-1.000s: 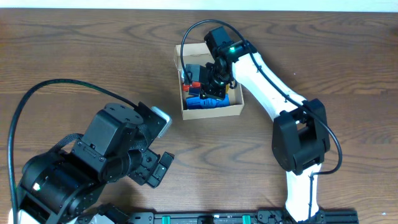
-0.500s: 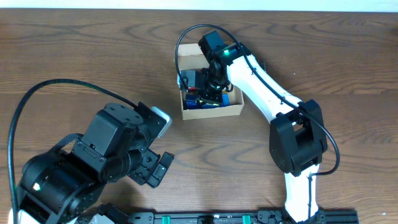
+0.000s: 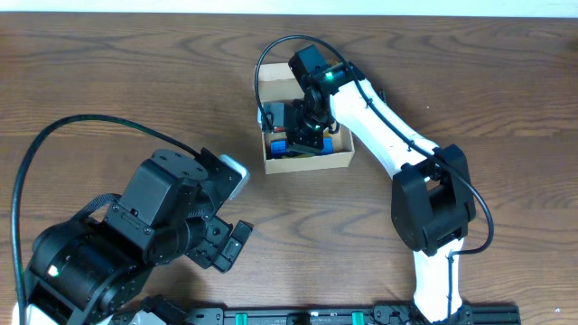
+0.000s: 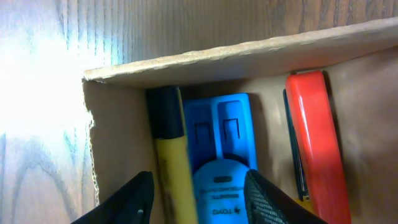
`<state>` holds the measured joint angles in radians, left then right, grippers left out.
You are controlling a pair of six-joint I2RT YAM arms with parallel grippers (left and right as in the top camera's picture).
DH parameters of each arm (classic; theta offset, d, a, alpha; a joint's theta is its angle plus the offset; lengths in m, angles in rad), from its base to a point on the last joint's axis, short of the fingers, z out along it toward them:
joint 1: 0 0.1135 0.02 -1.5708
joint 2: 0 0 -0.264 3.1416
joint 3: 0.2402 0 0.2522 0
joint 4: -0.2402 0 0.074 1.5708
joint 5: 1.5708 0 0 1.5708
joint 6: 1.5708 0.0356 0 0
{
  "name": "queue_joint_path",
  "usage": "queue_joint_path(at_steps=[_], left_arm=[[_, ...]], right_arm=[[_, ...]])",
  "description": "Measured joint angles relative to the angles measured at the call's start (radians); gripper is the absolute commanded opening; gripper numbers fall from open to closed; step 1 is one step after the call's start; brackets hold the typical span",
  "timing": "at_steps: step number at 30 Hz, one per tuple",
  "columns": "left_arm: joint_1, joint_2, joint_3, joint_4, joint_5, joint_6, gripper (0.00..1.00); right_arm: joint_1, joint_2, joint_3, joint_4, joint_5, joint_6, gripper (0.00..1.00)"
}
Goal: Pack container
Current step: 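Lower the highlighter into the box and open the right gripper, then move the right gripper back over the black-capped marker and lower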
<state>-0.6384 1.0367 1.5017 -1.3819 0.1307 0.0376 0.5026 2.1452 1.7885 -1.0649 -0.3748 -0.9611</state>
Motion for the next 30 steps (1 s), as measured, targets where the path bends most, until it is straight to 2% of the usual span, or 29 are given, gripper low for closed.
queue_joint_path(at_steps=[9, 16, 22, 30], left_arm=[[0.000, 0.000, 0.000, 0.000, 0.000, 0.000, 0.95], [0.000, 0.000, 0.000, 0.000, 0.000, 0.000, 0.95], [0.000, 0.000, 0.000, 0.000, 0.000, 0.000, 0.95], [0.000, 0.000, 0.000, 0.000, 0.000, 0.000, 0.95]], right_arm=[[0.000, 0.001, 0.012, 0.018, 0.000, 0.053, 0.49], [-0.035, 0.002, 0.174, -0.027, -0.001, 0.179, 0.51], [-0.132, 0.000, 0.315, -0.123, -0.004, 0.276, 0.54], [-0.339, -0.017, 0.337, -0.215, 0.004, 0.332, 0.57]])
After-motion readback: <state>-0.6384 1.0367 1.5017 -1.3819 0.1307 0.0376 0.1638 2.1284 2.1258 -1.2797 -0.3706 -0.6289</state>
